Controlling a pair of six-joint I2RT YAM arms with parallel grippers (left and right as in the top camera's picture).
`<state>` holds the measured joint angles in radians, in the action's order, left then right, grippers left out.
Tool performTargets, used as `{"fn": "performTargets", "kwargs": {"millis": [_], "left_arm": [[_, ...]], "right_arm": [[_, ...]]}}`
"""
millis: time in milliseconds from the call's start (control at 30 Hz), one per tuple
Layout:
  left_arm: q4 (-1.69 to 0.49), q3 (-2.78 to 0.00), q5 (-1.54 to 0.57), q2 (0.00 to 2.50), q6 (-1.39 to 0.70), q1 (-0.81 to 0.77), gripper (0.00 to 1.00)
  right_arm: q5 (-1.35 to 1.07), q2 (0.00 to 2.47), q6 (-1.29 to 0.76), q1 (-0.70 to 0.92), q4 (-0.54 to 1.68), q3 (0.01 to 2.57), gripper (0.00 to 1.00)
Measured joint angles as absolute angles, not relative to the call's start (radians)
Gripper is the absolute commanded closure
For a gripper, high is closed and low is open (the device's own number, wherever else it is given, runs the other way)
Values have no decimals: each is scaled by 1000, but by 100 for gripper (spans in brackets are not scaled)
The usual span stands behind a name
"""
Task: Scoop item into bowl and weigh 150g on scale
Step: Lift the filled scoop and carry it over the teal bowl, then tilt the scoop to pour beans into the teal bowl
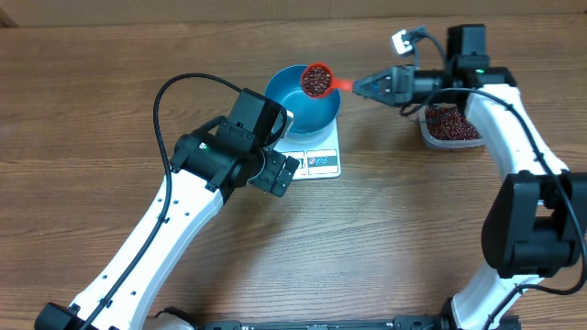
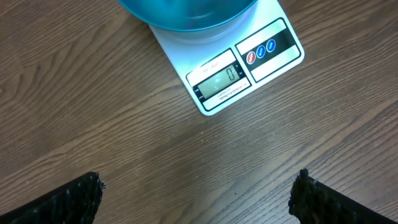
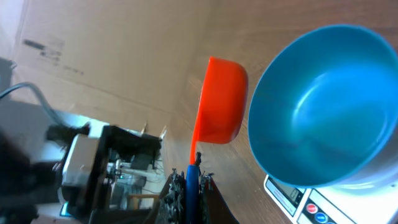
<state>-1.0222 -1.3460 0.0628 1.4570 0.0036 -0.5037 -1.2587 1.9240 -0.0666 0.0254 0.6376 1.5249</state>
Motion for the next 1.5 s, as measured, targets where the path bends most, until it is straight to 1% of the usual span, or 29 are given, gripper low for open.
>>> {"fn": "performTargets", "kwargs": {"millis": [133, 267, 533, 833, 1133, 1500], "left_arm": [[-1022, -1346, 63, 1457, 4, -504, 0], [-1022, -1346, 63, 1457, 4, -504, 0], [-1022, -1346, 63, 1457, 4, -504, 1], [-1022, -1346, 63, 1457, 4, -504, 0], [-1022, -1346, 63, 1457, 4, -504, 0], [-1022, -1346, 63, 1457, 4, -504, 0]], "right_arm": [[-1182, 1924, -144, 74, 617, 1525, 96], [-1098, 1924, -176, 108, 617, 1525, 97], [-1012, 1924, -206, 113, 618, 1525, 96], [-893, 1908, -209, 113, 646, 1525, 97], [-821, 1840, -200, 122, 673, 1525, 96], [-651, 1807, -162, 213, 700, 1525, 97]]}}
